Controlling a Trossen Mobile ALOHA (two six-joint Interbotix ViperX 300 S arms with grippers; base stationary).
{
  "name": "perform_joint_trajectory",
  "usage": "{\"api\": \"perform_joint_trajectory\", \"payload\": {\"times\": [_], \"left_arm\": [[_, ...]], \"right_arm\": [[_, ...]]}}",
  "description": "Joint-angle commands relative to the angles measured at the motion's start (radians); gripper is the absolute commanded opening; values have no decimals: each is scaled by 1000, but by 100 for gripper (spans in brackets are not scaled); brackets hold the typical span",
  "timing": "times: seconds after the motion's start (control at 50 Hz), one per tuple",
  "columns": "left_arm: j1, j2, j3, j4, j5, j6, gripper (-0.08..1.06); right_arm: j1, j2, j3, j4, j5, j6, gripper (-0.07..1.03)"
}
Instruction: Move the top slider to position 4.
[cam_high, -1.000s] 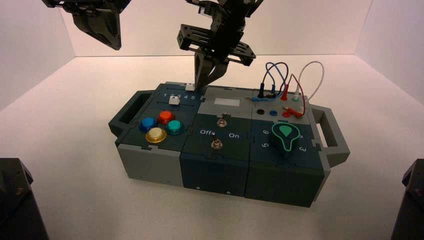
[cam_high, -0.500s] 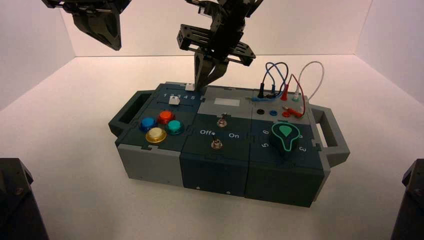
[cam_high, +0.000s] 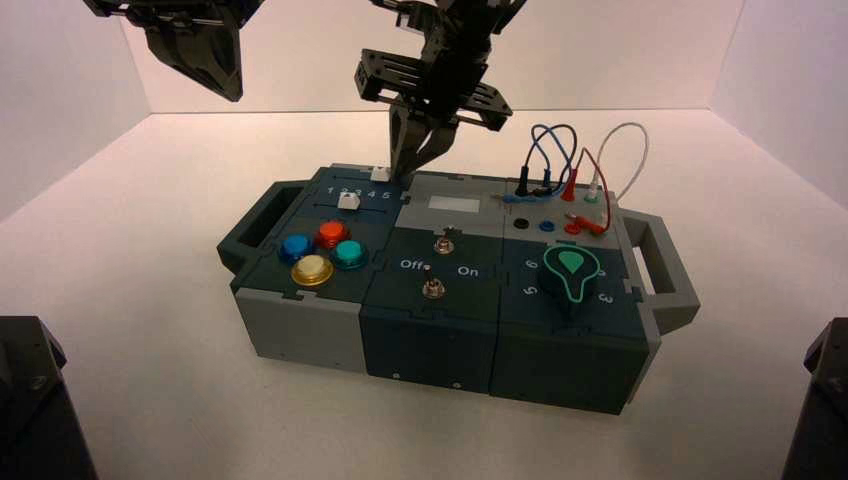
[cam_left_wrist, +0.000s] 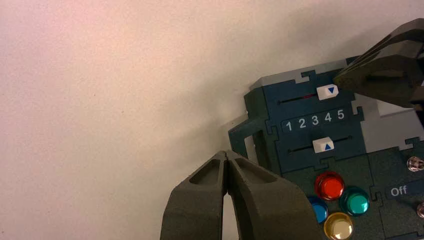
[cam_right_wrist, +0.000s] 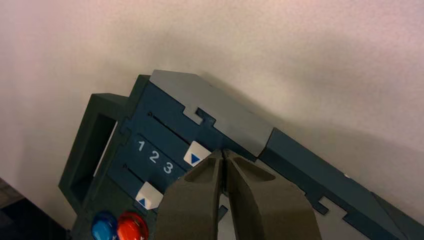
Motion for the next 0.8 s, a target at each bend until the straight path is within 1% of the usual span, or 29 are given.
{"api": "perform_joint_trajectory", "payload": {"times": [0.02, 0.16, 0.32, 0.5, 0.8], "left_arm": [[-2, -6, -31, 2, -5, 9, -3], [-3, -3, -31, 2, -5, 9, -3], [-2, 11, -31, 2, -5, 8, -3], [-2, 21, -35, 2, -3, 9, -3], [-2, 23, -37, 3, -3, 9, -3]], "right_arm": [[-3, -67, 0, -18, -6, -2, -2], [-3, -95, 12, -43, -6, -3, -2], [-3, -127, 21, -94, -6, -6, -2], [0, -172, 41, -126, -5, -15, -2], [0, -239, 94, -153, -3, -17, -2]]}}
